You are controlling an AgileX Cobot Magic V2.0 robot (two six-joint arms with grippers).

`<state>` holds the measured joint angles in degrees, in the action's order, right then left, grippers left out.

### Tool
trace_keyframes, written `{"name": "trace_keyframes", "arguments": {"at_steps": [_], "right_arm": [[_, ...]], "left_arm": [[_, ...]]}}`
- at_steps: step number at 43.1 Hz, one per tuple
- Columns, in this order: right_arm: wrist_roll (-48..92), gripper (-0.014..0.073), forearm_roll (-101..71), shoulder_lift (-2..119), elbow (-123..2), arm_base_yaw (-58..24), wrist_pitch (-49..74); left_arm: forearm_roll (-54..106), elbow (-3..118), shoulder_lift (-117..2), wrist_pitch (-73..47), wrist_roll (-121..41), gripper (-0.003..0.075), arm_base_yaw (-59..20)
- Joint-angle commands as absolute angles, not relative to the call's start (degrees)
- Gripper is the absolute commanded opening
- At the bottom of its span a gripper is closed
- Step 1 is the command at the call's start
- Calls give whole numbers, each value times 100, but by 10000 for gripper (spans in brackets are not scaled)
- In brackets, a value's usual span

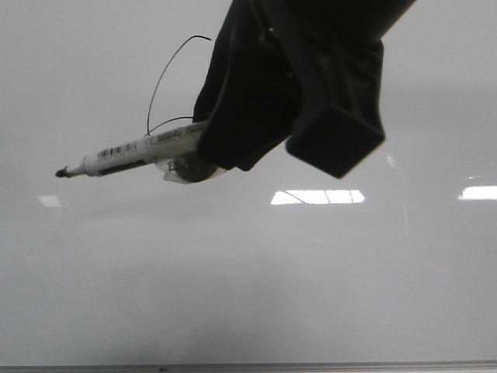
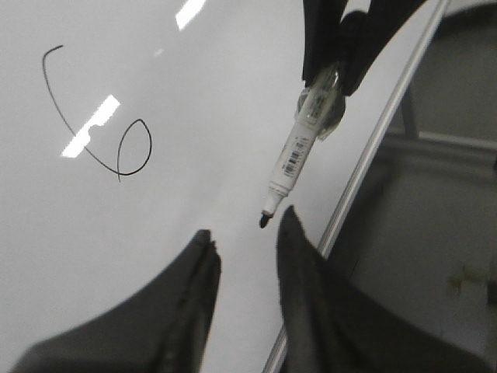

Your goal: Write number 6 on whiteboard

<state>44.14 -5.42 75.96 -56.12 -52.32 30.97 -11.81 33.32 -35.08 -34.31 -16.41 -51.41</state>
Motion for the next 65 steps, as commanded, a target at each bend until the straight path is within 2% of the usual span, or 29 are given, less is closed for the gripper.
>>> {"name": "trace_keyframes", "arguments": {"at_steps": [1, 4, 18, 29, 40, 45, 47, 51, 54, 56, 63, 65], "right_arm": [[4514, -58, -340, 7397, -5741, -5344, 2794], [4514, -58, -340, 7397, -5741, -5364, 2756], [4514, -58, -414, 7391, -5746, -5364, 2672], [4514, -58, -561, 7391, -5746, -5364, 2668], [4514, -58, -733, 7391, -5746, -5364, 2630], [4514, -58, -801, 7391, -5746, -5364, 2630], [4514, -58, -801, 7391, -5746, -5364, 2630], [4514, -50, -806, 7391, -5746, -5364, 2604], [4514, 12, -806, 7391, -5746, -5364, 2599], [4514, 97, -806, 7391, -5746, -5364, 2599], [4417, 512, -806, 7391, -5746, -5350, 2602], [4345, 584, -806, 7391, -5746, -5326, 2609]], "left_arm": [[-1135, 3913, -4280, -3607, -2282, 409, -5122], [-1049, 4138, -4757, -3806, -2341, 453, -5143], [-1285, 4514, -6022, -3371, -2363, 433, -5627], [-1482, 4514, -6299, -2894, -2363, 302, -5627], [-1648, 4504, -6299, -2904, -2363, 79, -5627], [-1676, 4504, -6299, -2916, -2363, 4, -5627], [-1685, 4504, -6299, -2929, -2363, -20, -5627], [-1710, 4504, -6299, -2961, -2363, -20, -5627], [-1768, 4504, -6299, -3007, -2363, -20, -5627], [-1780, 4504, -6299, -3020, -2363, -20, -5627], [-1803, 4504, -6299, -3020, -2363, -20, -5627], [-1803, 4504, -6286, -3020, -2363, -20, -5627]]}}
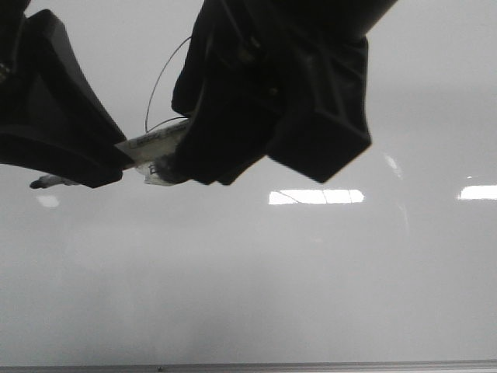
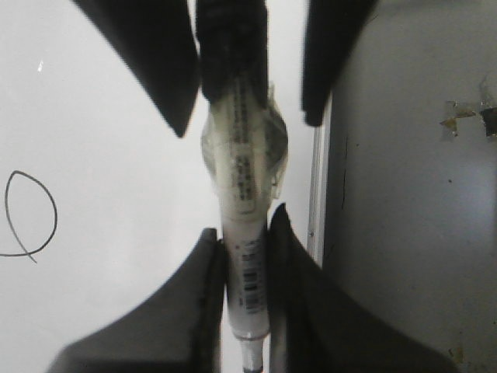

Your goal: Write number 6 on whiteboard

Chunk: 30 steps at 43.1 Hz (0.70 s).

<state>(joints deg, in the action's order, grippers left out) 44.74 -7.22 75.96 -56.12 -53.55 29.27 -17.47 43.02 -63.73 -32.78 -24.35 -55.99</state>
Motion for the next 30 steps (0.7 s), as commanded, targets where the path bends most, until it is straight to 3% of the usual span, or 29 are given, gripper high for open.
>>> {"name": "trace_keyframes", "arguments": {"at_steps": [1, 11, 17, 24, 30], "right_arm": [[4321, 613, -806, 7391, -5746, -5287, 2628], [4011, 622, -806, 7154, -5746, -4833, 2823], [3698, 622, -806, 6612, -5572, -4391, 3131], [2960, 591, -806, 5579, -4772, -3587, 2927], [2228, 458, -806, 4644, -3944, -2728, 2439]], "left_arm": [[-1803, 4504, -6286, -3020, -2363, -20, -5627], [-1803, 4504, -6286, -3035, -2312, -20, -5585], [-1759, 4493, -6227, -3089, -2121, -20, -5101], [-1718, 4234, -5681, -2962, -1128, -20, -3777], [-1632, 3890, -4987, -2867, -361, -20, -2244]]}}
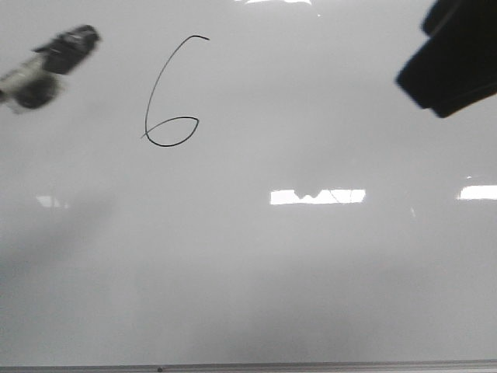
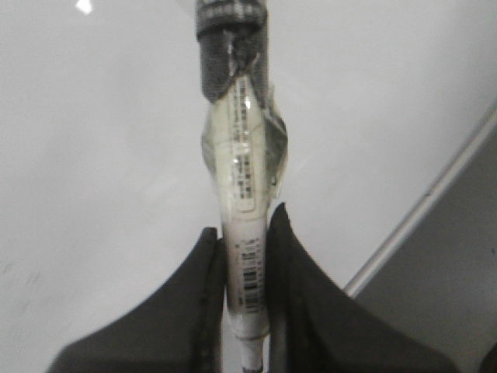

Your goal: Write number 6 on whiteboard

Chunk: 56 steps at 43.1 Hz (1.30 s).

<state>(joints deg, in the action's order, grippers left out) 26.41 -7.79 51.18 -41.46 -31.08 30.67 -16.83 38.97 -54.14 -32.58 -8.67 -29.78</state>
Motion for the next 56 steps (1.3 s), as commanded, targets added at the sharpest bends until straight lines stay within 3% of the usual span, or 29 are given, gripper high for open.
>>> {"name": "trace_keyframes", "arguments": {"at_steps": [1, 12, 18, 24, 45, 56], "right_arm": [[2136, 437, -806, 4472, -3839, -2577, 2372], [1727, 176, -806, 3296, -3131, -1679, 2283], [1727, 38, -806, 3063, -3069, -1651, 2323], [1727, -66, -806, 3042, -3069, -1651, 2349], [1727, -69, -870, 3042, -3069, -1651, 2417], [1727, -69, -870, 3042, -3069, -1651, 2417]], "left_arm": [[-1632, 3836, -4895, -2837, -271, -20, -2015], [-1094, 3306, -4271, -2648, 106, -20, 270], [-738, 3065, -4382, -2217, 106, -20, 799], [-664, 2847, -4693, -1394, 106, -20, 851], [-476, 3121, -7180, 1062, 85, -20, 363], [-476, 3424, -7842, 1259, 85, -20, 363]]}}
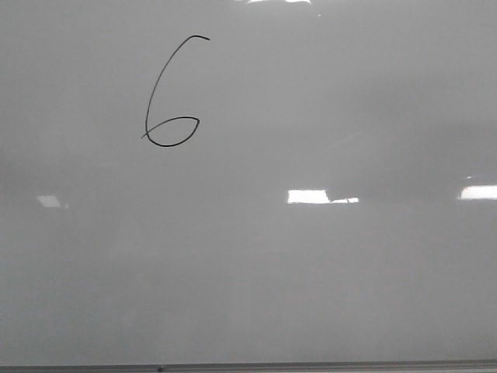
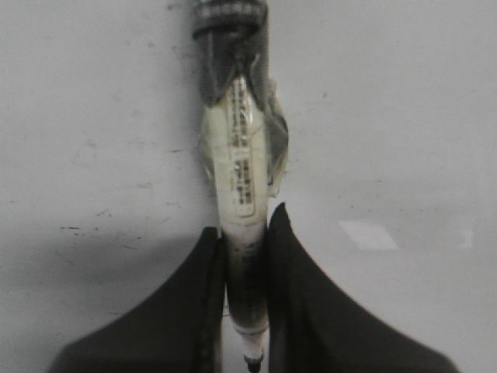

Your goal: Write number 6 on whiteboard

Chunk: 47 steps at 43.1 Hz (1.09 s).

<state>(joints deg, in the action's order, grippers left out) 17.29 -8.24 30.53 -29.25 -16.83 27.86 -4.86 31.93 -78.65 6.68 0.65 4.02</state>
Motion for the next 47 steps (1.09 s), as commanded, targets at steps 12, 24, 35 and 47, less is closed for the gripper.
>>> {"name": "trace_keyframes", "arguments": {"at_steps": [12, 24, 35, 47], "right_arm": [[1727, -69, -870, 3042, -3069, -1651, 2417], [1727, -69, -870, 3042, -3069, -1651, 2417], [1727, -69, -870, 3042, -3069, -1651, 2417], [1468, -69, -864, 3021, -3069, -1644, 2404]], "left_arm": [[-476, 3424, -7898, 1325, 85, 83, 363], [-476, 3424, -7887, 1314, 85, 298, 363], [-476, 3424, -7834, 1197, 85, 406, 363], [-538, 3389, -6703, 337, 85, 411, 375]]}}
